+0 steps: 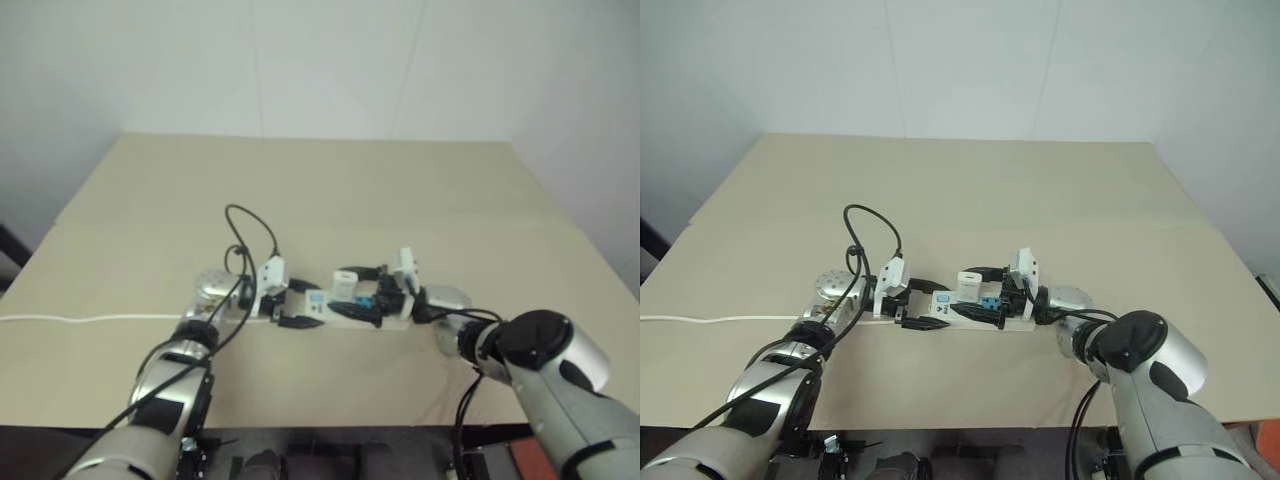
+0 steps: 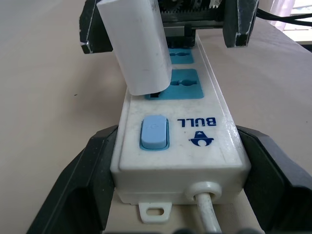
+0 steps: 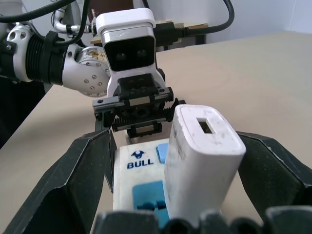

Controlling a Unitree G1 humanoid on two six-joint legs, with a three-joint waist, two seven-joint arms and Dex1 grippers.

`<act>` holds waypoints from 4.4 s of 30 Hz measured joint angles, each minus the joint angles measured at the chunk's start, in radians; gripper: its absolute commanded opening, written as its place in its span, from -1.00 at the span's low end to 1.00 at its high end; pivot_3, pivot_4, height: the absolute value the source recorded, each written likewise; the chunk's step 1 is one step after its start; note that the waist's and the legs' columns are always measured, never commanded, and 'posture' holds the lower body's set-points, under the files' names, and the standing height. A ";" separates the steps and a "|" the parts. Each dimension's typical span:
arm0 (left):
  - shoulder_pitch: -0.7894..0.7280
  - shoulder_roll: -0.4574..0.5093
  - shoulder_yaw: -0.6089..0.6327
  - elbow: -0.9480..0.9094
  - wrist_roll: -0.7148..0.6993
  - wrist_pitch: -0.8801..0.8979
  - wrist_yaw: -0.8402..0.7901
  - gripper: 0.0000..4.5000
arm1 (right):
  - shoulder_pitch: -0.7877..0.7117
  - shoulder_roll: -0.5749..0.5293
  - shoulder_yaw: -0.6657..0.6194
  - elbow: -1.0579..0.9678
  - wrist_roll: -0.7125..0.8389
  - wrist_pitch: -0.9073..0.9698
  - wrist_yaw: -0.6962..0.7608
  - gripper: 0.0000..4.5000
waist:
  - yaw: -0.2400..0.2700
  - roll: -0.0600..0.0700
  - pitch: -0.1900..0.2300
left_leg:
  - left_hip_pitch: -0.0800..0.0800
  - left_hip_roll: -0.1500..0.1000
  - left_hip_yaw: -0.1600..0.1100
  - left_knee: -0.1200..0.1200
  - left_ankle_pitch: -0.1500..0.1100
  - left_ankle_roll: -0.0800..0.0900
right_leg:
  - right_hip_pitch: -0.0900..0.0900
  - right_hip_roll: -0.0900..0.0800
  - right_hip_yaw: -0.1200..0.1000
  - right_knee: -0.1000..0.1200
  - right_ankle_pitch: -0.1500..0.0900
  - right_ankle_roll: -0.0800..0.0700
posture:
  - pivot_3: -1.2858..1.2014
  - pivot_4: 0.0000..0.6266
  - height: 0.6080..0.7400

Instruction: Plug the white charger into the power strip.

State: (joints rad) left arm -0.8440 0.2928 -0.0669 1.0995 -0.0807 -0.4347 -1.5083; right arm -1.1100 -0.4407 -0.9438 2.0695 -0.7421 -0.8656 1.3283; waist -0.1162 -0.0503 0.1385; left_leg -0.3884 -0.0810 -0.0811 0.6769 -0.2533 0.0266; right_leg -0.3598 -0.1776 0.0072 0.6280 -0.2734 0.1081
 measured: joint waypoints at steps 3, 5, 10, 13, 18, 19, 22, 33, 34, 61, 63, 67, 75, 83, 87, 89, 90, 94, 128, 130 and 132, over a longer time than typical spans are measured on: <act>0.000 0.000 0.000 -0.004 0.000 0.000 -0.001 0.45 | -0.016 -0.044 0.017 0.000 -0.002 0.029 0.026 0.98 | 0.001 0.001 0.001 | -0.001 0.000 0.000 0.000 0.000 0.000 | -0.001 0.000 0.000 0.000 0.000 0.000 | 0.03 -0.52 1.00; 0.000 0.002 0.001 -0.011 -0.001 0.000 -0.003 0.45 | -0.032 -0.083 0.032 0.001 -0.008 0.064 0.056 0.98 | 0.003 0.002 0.003 | -0.003 0.000 0.000 0.000 0.000 0.000 | -0.004 0.000 0.000 0.000 0.000 0.000 | 0.03 -0.52 1.00; 0.000 0.006 0.005 -0.025 -0.004 -0.001 -0.010 0.45 | -0.098 -0.113 0.040 0.001 -0.011 0.111 0.065 0.98 | 0.001 0.007 0.006 | -0.011 0.000 0.001 0.000 0.003 -0.005 | -0.012 0.000 0.001 0.002 0.000 0.000 | 0.03 -0.52 1.00; 0.000 0.000 0.004 -0.027 -0.004 -0.003 -0.010 0.45 | -0.128 -0.111 0.040 0.001 -0.011 0.137 0.075 0.98 | 0.007 0.007 0.006 | -0.012 -0.001 0.001 0.000 0.003 -0.005 | -0.012 0.000 0.001 0.002 0.000 0.000 | 0.03 -0.52 1.00; 0.000 -0.002 0.004 -0.030 -0.004 -0.003 -0.010 0.45 | -0.156 -0.099 0.040 0.001 -0.012 0.167 0.102 0.98 | 0.009 0.007 0.007 | -0.012 -0.001 0.001 0.000 0.003 -0.005 | -0.013 0.000 0.001 0.002 0.000 0.000 | 0.03 -0.52 1.00; 0.001 -0.002 0.004 -0.031 -0.004 -0.003 -0.010 0.45 | -0.160 -0.098 0.040 0.001 -0.012 0.170 0.103 0.98 | 0.009 0.008 0.007 | -0.012 -0.001 0.001 0.000 0.003 -0.005 | -0.013 0.000 0.001 0.003 0.000 0.000 | 0.03 -0.52 1.00; 0.004 -0.002 0.004 -0.035 -0.004 -0.003 -0.010 0.45 | -0.169 -0.095 0.040 0.001 -0.016 0.175 0.103 0.98 | 0.009 0.008 0.007 | -0.012 -0.001 0.001 0.000 0.003 -0.005 | -0.013 0.000 0.001 0.002 0.000 0.000 | 0.03 -0.52 1.00; 0.014 -0.002 0.005 -0.049 -0.007 -0.003 -0.006 0.45 | -0.165 -0.059 0.069 0.001 -0.021 0.196 0.064 0.82 | 0.009 0.008 0.007 | -0.012 -0.001 0.001 0.000 0.003 -0.005 | -0.014 0.000 0.001 0.003 0.000 0.000 | 0.03 -0.52 1.00; 0.014 -0.002 0.005 -0.049 -0.007 -0.003 -0.006 0.45 | -0.165 -0.057 0.068 0.001 -0.020 0.203 0.064 0.73 | 0.009 0.008 0.007 | -0.012 -0.001 0.001 0.000 0.003 -0.005 | -0.013 0.000 0.001 0.003 0.000 0.000 | 0.03 -0.52 1.00; 0.022 0.015 0.004 -0.052 -0.012 -0.003 0.000 0.45 | -0.101 -0.024 0.075 0.001 -0.054 -0.006 -0.004 -0.51 | -0.006 0.008 0.007 | -0.009 -0.001 0.001 0.001 0.004 -0.006 | -0.012 0.000 0.001 0.003 0.000 0.000 | 0.03 -0.52 1.00; 0.022 0.016 0.004 -0.052 -0.012 -0.003 0.000 0.45 | -0.092 -0.020 0.079 0.001 -0.065 -0.037 -0.024 -0.51 | -0.007 0.008 0.007 | -0.009 -0.001 0.001 0.001 0.004 -0.006 | -0.011 0.000 0.001 0.003 0.000 -0.001 | 0.03 -0.52 1.00; 0.023 0.017 0.004 -0.052 -0.012 -0.002 0.001 0.45 | -0.090 -0.014 0.089 0.000 -0.070 -0.050 -0.041 -0.51 | -0.009 0.008 0.007 | -0.008 -0.001 0.001 0.001 0.004 -0.006 | -0.011 0.000 0.001 0.003 0.000 -0.001 | 0.03 -0.52 1.00; 0.026 0.022 0.002 -0.050 -0.003 0.001 0.010 0.45 | -0.096 -0.003 0.115 0.000 -0.072 -0.046 -0.071 -0.51 | -0.011 0.007 0.007 | 0.000 0.001 0.002 0.000 0.003 -0.004 | -0.004 0.001 0.001 0.003 0.001 -0.001 | 0.03 -0.52 1.00; 0.026 0.015 0.003 -0.050 -0.003 0.000 0.009 0.45 | -0.079 -0.003 0.133 0.000 -0.078 -0.038 -0.085 0.05 | -0.007 0.007 0.006 | -0.001 0.001 0.002 0.000 0.003 -0.004 | -0.004 0.001 0.001 0.003 0.001 -0.001 | 0.03 -0.52 1.00; 0.027 0.016 0.003 -0.051 -0.004 -0.002 0.007 0.45 | -0.073 -0.002 0.126 0.000 -0.076 -0.045 -0.085 0.66 | -0.005 0.007 0.007 | -0.002 0.001 0.002 0.000 0.003 -0.005 | -0.006 0.001 0.002 0.002 0.001 -0.001 | 0.03 -0.52 1.00; 0.027 0.016 0.003 -0.051 -0.004 -0.002 0.007 0.45 | -0.073 -0.003 0.125 0.001 -0.077 -0.046 -0.081 0.97 | -0.005 0.007 0.007 | -0.002 0.001 0.002 0.000 0.003 -0.005 | -0.006 0.001 0.002 0.002 0.001 -0.001 | 0.03 -0.52 1.00; 0.027 0.016 0.003 -0.051 -0.004 -0.002 0.007 0.45 | -0.073 -0.003 0.123 0.001 -0.077 -0.048 -0.079 1.00 | -0.005 0.007 0.007 | -0.002 0.001 0.002 0.000 0.003 -0.005 | -0.006 0.001 0.002 0.002 0.001 -0.001 | 0.03 -0.52 1.00; 0.027 0.015 0.003 -0.051 -0.004 -0.003 0.006 0.45 | -0.068 -0.003 0.121 0.001 -0.078 -0.067 -0.079 1.00 | -0.005 0.007 0.007 | -0.002 0.001 0.002 0.000 0.003 -0.005 | -0.006 0.001 0.002 0.002 0.001 -0.001 | 0.03 -0.52 1.00; 0.148 0.389 -0.052 -0.540 -0.353 0.306 -0.103 0.98 | -0.199 -0.553 0.135 0.000 -0.220 -0.082 0.227 1.00 | -0.003 0.024 0.026 | -0.017 0.001 0.008 -0.001 0.006 -0.008 | -0.028 0.004 0.006 0.013 0.000 -0.001 | 0.03 -0.52 1.00; 0.157 0.393 -0.050 -0.541 -0.353 0.308 -0.103 0.98 | -0.198 -0.554 0.136 0.000 -0.222 -0.083 0.227 1.00 | -0.003 0.025 0.027 | -0.016 0.001 0.008 -0.001 0.006 -0.008 | -0.028 0.004 0.006 0.013 0.000 -0.001 | 0.03 -0.52 1.00; 0.159 0.393 -0.048 -0.557 -0.353 0.312 -0.103 0.98 | -0.195 -0.553 0.136 0.000 -0.223 -0.084 0.223 1.00 | -0.004 0.025 0.027 | -0.017 0.001 0.008 -0.001 0.006 -0.008 | -0.028 0.004 0.006 0.014 0.000 -0.002 | 0.03 -0.52 1.00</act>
State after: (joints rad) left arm -0.6845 0.6862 -0.1151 0.5429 -0.4339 -0.1230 -1.6110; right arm -1.3055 -0.9937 -0.8078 2.0693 -0.9650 -0.9500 1.5518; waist -0.1198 -0.0256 0.1653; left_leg -0.4054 -0.0799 -0.0732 0.6763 -0.2477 0.0182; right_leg -0.3878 -0.1733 0.0131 0.6417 -0.2729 0.1066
